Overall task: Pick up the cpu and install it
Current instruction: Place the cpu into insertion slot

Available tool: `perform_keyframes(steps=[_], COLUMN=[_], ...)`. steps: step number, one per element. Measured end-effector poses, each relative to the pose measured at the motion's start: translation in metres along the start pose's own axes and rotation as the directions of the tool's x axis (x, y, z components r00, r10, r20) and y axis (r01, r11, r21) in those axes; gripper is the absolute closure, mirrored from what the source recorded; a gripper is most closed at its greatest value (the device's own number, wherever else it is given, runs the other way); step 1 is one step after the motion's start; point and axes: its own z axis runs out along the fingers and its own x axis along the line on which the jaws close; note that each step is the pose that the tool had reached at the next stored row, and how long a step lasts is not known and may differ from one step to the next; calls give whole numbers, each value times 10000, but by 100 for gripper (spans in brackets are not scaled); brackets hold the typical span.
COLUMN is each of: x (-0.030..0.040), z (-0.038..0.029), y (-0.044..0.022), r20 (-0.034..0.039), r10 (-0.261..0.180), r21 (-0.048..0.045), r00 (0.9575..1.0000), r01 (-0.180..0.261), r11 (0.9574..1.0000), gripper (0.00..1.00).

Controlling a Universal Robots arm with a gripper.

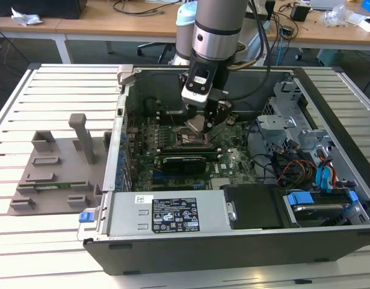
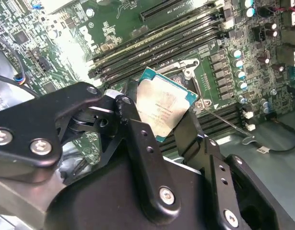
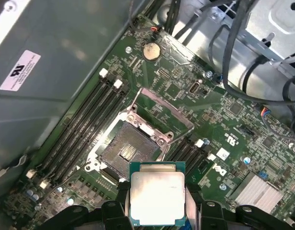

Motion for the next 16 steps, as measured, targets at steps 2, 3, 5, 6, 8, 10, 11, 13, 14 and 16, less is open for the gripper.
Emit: perform_keyframes(steps=[2, 3, 5, 6, 8, 10, 11, 13, 14, 16], x=[2, 2, 2, 2, 2, 2, 2, 2, 2, 2], z=[2, 4, 6, 7, 8, 9, 9, 9, 10, 10], y=[0, 1, 1, 1, 1, 1, 1, 1, 1, 1], r20=[-16, -31, -49, -60, -79, -104, -110, -121, -126, -139], r10=[395, 680, 1103, 1311, 1742, 2259, 2369, 2614, 2723, 2984], r21=[-1, -4, -4, -4, -4, -3, -2, -1, 0, 2], r00=[9992, 9977, 9939, 9913, 9847, 9741, 9715, 9651, 9621, 9543], r01=[-395, -680, -1104, -1311, -1742, -2259, -2369, -2614, -2723, -2985], r11=[9992, 9977, 9939, 9914, 9847, 9742, 9715, 9652, 9622, 9544], gripper=[45, 45, 45, 45, 45, 45, 45, 45, 45, 45])
